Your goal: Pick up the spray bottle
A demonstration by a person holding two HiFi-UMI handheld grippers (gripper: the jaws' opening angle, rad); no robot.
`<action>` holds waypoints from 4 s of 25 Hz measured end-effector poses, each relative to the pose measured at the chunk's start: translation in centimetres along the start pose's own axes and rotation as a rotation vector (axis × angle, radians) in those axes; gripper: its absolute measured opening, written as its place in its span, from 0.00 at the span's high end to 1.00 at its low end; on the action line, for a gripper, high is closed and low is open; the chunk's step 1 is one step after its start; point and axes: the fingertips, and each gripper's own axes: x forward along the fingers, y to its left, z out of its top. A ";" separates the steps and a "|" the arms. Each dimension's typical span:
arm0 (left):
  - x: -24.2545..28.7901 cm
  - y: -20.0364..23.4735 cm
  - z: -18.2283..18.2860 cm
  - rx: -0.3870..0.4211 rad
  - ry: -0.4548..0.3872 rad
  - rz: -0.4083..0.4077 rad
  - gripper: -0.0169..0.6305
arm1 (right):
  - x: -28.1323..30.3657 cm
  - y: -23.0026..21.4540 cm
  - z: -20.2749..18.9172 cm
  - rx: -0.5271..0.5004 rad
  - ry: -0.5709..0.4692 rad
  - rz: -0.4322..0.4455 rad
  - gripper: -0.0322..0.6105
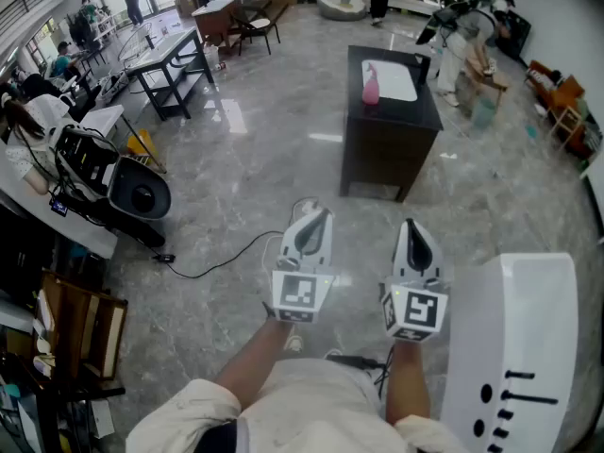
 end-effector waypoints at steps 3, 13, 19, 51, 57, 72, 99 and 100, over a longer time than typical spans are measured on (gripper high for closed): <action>0.3 -0.5 -0.3 -0.003 0.002 -0.002 0.97 | 0.0 -0.7 -0.8 0.003 -0.002 0.001 0.94; 1.1 -3.3 -0.1 -0.001 -0.012 0.012 0.97 | -0.8 -3.5 -1.2 0.025 -0.027 0.008 0.94; 1.3 -5.3 -0.8 0.001 0.008 0.005 0.97 | -1.1 -4.6 -2.1 0.039 -0.022 0.025 0.94; 18.1 6.3 -2.2 -0.004 -0.032 -0.021 0.97 | 19.5 -3.6 -4.1 -0.015 0.045 0.016 0.94; 22.4 9.6 -3.1 -0.017 -0.024 -0.037 0.97 | 24.6 -2.7 -4.2 -0.038 0.040 0.006 0.94; 30.0 11.1 -4.8 -0.041 -0.003 -0.058 0.97 | 31.4 -6.6 -6.2 -0.033 0.049 -0.032 0.94; 53.4 5.5 -2.7 -0.011 -0.006 0.033 0.97 | 48.8 -24.7 -8.1 0.037 0.004 0.080 0.94; 53.7 5.7 -2.8 0.000 -0.004 0.035 0.97 | 49.2 -24.8 -8.3 0.040 0.006 0.082 0.94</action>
